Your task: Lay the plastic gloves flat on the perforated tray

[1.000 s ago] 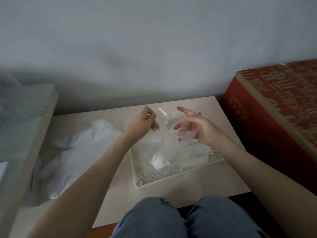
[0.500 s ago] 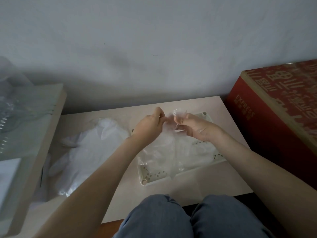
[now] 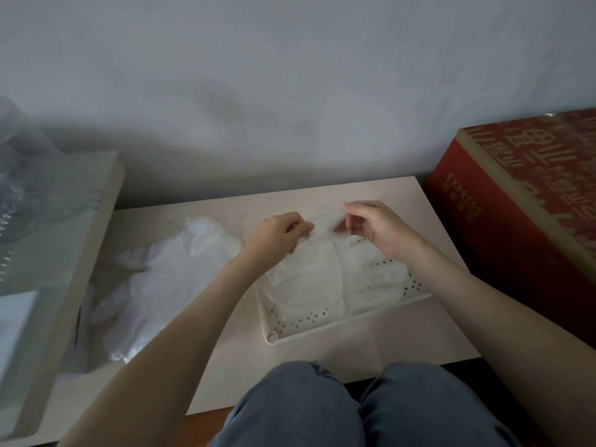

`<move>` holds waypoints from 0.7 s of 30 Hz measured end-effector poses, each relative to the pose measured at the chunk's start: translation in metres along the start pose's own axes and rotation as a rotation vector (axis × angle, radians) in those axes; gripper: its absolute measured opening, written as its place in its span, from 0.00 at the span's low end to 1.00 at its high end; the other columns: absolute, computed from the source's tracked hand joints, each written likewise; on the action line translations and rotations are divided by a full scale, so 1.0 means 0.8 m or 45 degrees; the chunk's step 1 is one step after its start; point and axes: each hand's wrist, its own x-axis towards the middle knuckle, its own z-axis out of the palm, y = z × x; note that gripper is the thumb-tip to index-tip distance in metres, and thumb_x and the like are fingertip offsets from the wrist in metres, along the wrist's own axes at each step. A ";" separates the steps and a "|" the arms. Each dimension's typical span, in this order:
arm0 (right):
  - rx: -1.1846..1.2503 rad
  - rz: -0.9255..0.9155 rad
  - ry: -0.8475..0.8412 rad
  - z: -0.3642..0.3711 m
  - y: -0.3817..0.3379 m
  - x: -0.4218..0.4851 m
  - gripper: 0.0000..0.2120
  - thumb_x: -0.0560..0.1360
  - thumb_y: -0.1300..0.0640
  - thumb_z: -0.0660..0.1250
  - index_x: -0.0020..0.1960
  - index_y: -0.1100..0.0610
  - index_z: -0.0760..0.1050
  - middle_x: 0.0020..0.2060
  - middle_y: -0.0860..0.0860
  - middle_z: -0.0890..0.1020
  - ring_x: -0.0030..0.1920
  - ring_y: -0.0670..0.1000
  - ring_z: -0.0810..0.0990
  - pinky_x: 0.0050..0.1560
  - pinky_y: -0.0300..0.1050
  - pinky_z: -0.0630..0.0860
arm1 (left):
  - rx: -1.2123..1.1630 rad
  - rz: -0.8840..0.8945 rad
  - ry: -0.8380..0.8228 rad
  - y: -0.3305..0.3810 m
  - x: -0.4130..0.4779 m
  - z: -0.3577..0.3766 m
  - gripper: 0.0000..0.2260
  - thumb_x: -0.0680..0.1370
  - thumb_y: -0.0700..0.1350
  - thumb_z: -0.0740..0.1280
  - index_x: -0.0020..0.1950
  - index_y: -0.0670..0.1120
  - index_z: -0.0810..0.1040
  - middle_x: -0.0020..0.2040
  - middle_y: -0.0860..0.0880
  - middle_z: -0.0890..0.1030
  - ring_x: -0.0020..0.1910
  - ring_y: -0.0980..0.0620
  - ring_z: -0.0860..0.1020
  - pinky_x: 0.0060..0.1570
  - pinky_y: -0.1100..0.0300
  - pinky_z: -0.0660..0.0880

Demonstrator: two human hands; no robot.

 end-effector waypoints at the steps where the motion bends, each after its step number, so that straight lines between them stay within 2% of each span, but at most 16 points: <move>1: 0.057 -0.008 0.001 -0.003 0.002 0.001 0.17 0.80 0.58 0.58 0.33 0.61 0.70 0.38 0.57 0.84 0.40 0.52 0.82 0.49 0.46 0.73 | -0.015 0.004 -0.016 0.000 -0.001 -0.001 0.12 0.80 0.51 0.63 0.37 0.51 0.76 0.26 0.52 0.73 0.27 0.55 0.70 0.35 0.59 0.69; 3: 0.213 0.007 -0.082 -0.007 0.008 0.004 0.14 0.79 0.52 0.60 0.41 0.61 0.74 0.41 0.56 0.84 0.43 0.53 0.82 0.52 0.46 0.74 | -0.065 0.021 -0.049 0.000 -0.003 -0.002 0.12 0.81 0.51 0.62 0.37 0.52 0.76 0.26 0.54 0.72 0.27 0.56 0.70 0.34 0.60 0.69; 4: 0.283 0.030 -0.173 -0.006 0.009 0.004 0.16 0.76 0.47 0.65 0.48 0.61 0.76 0.44 0.56 0.84 0.46 0.53 0.82 0.54 0.47 0.76 | -0.094 0.031 -0.059 0.001 -0.003 -0.003 0.12 0.81 0.51 0.62 0.38 0.51 0.76 0.25 0.55 0.71 0.26 0.58 0.69 0.32 0.63 0.68; 5: 0.290 0.068 -0.287 -0.004 0.012 0.005 0.22 0.71 0.44 0.70 0.53 0.62 0.76 0.46 0.56 0.84 0.48 0.53 0.82 0.55 0.47 0.76 | -0.121 0.040 -0.063 0.002 -0.004 -0.004 0.12 0.81 0.50 0.62 0.38 0.51 0.76 0.25 0.55 0.71 0.26 0.58 0.69 0.30 0.66 0.67; 6: 0.242 0.105 -0.395 0.001 0.011 0.003 0.25 0.68 0.43 0.74 0.55 0.61 0.77 0.46 0.56 0.83 0.49 0.53 0.82 0.55 0.45 0.76 | -0.148 0.050 -0.061 0.003 -0.004 -0.004 0.12 0.81 0.49 0.62 0.38 0.50 0.76 0.24 0.55 0.70 0.25 0.59 0.68 0.29 0.67 0.66; 7: 0.123 0.131 -0.476 0.005 0.012 0.001 0.22 0.67 0.46 0.75 0.54 0.60 0.79 0.45 0.54 0.83 0.49 0.51 0.81 0.56 0.43 0.75 | -0.170 0.065 -0.055 0.003 -0.004 -0.005 0.12 0.81 0.49 0.63 0.38 0.49 0.75 0.24 0.55 0.70 0.25 0.58 0.67 0.28 0.67 0.65; 9: -0.182 0.179 -0.557 0.013 0.008 -0.004 0.06 0.74 0.55 0.69 0.48 0.55 0.81 0.41 0.49 0.82 0.48 0.49 0.78 0.55 0.36 0.71 | -0.192 0.092 -0.040 0.004 -0.005 -0.006 0.13 0.81 0.48 0.63 0.36 0.50 0.74 0.24 0.54 0.70 0.24 0.58 0.66 0.28 0.67 0.64; 11: -0.377 0.283 -0.613 0.011 0.002 -0.006 0.05 0.74 0.58 0.67 0.47 0.54 0.82 0.41 0.46 0.82 0.48 0.47 0.76 0.53 0.31 0.71 | -0.200 0.102 -0.035 0.004 -0.005 -0.008 0.12 0.81 0.48 0.63 0.37 0.49 0.75 0.23 0.55 0.68 0.24 0.59 0.65 0.27 0.68 0.63; 13: -0.520 0.336 -0.627 0.001 0.002 -0.006 0.04 0.73 0.59 0.70 0.47 0.56 0.82 0.44 0.50 0.82 0.50 0.47 0.77 0.57 0.35 0.70 | -0.204 0.095 -0.029 0.002 -0.005 -0.009 0.11 0.81 0.47 0.63 0.39 0.48 0.76 0.23 0.55 0.67 0.23 0.59 0.65 0.27 0.69 0.63; 14: -0.547 0.353 -0.625 -0.003 0.000 -0.007 0.03 0.74 0.60 0.69 0.45 0.58 0.81 0.44 0.51 0.81 0.50 0.48 0.77 0.59 0.37 0.70 | -0.201 0.083 -0.019 0.000 -0.004 -0.009 0.11 0.81 0.48 0.63 0.39 0.48 0.76 0.24 0.55 0.67 0.23 0.59 0.64 0.26 0.68 0.63; 16: -0.489 0.388 -0.597 -0.014 -0.003 -0.010 0.04 0.76 0.65 0.66 0.43 0.61 0.79 0.41 0.51 0.81 0.47 0.49 0.79 0.55 0.36 0.74 | -0.193 0.051 0.014 -0.004 -0.003 -0.008 0.12 0.81 0.49 0.63 0.38 0.49 0.75 0.24 0.55 0.67 0.23 0.59 0.64 0.26 0.67 0.63; 19: -0.301 0.428 -0.490 -0.034 -0.005 -0.016 0.14 0.75 0.65 0.65 0.34 0.53 0.80 0.43 0.50 0.80 0.48 0.48 0.80 0.49 0.33 0.77 | -0.148 -0.020 0.074 -0.014 0.000 0.000 0.13 0.81 0.50 0.62 0.37 0.50 0.74 0.25 0.53 0.68 0.24 0.56 0.65 0.28 0.63 0.63; 21: -0.162 0.475 -0.443 -0.046 -0.008 -0.022 0.09 0.73 0.63 0.69 0.36 0.53 0.78 0.44 0.51 0.80 0.48 0.49 0.81 0.45 0.36 0.79 | -0.120 -0.081 0.121 -0.020 0.004 0.010 0.13 0.81 0.51 0.62 0.37 0.51 0.74 0.26 0.51 0.68 0.27 0.52 0.66 0.33 0.58 0.65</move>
